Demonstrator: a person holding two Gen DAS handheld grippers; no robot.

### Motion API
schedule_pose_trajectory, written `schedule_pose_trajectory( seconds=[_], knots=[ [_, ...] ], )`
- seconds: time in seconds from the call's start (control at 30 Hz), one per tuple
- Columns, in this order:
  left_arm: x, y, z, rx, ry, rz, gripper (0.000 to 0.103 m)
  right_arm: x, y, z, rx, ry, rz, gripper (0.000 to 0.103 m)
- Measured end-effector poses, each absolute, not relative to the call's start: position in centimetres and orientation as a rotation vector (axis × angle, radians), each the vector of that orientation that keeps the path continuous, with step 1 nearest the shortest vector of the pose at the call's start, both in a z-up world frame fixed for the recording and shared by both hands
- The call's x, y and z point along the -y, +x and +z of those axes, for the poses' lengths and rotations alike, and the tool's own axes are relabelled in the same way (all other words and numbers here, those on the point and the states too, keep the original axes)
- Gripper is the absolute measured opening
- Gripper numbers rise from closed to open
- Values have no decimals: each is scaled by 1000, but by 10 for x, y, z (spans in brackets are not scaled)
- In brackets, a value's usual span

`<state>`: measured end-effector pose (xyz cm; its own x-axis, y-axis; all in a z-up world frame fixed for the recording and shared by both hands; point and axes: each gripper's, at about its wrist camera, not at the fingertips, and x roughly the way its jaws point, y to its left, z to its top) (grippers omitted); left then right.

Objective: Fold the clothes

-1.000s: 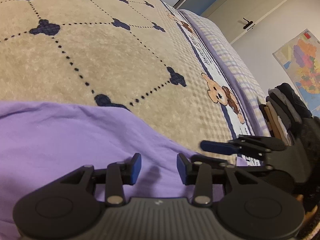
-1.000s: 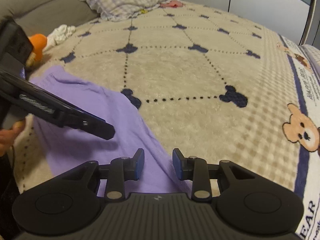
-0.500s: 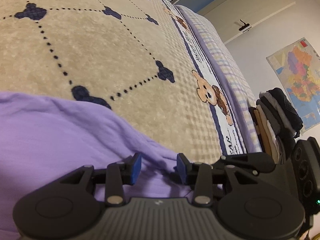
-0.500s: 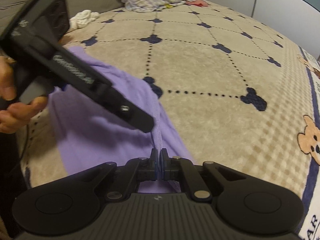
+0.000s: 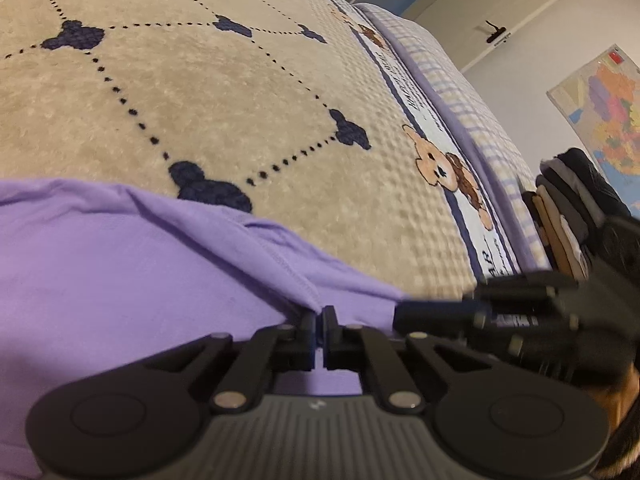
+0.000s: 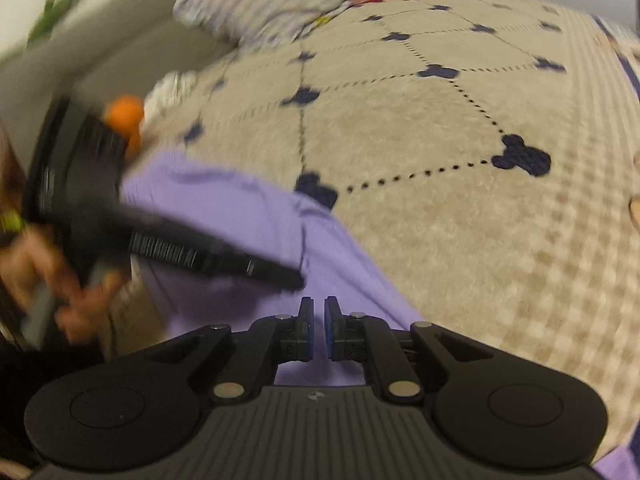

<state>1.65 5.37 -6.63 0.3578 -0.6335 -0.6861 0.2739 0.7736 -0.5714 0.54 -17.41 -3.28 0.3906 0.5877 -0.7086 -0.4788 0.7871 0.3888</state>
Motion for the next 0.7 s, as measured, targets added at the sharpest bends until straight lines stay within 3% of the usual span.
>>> schedule_pose_trajectory(
  seconds=[0.17,0.37,0.7],
  knots=[
    [-56,9,-72,-1069,-370,-611,3,176,32,-45,-1010,429,711,23],
    [-61,2,-79,-1064,-378,-622,3,166,58,-76,-1130,745,684,24],
    [-64,0,-84,-1058,-403,-627,3,133,84,-114,-1272,943,638,24]
  ],
)
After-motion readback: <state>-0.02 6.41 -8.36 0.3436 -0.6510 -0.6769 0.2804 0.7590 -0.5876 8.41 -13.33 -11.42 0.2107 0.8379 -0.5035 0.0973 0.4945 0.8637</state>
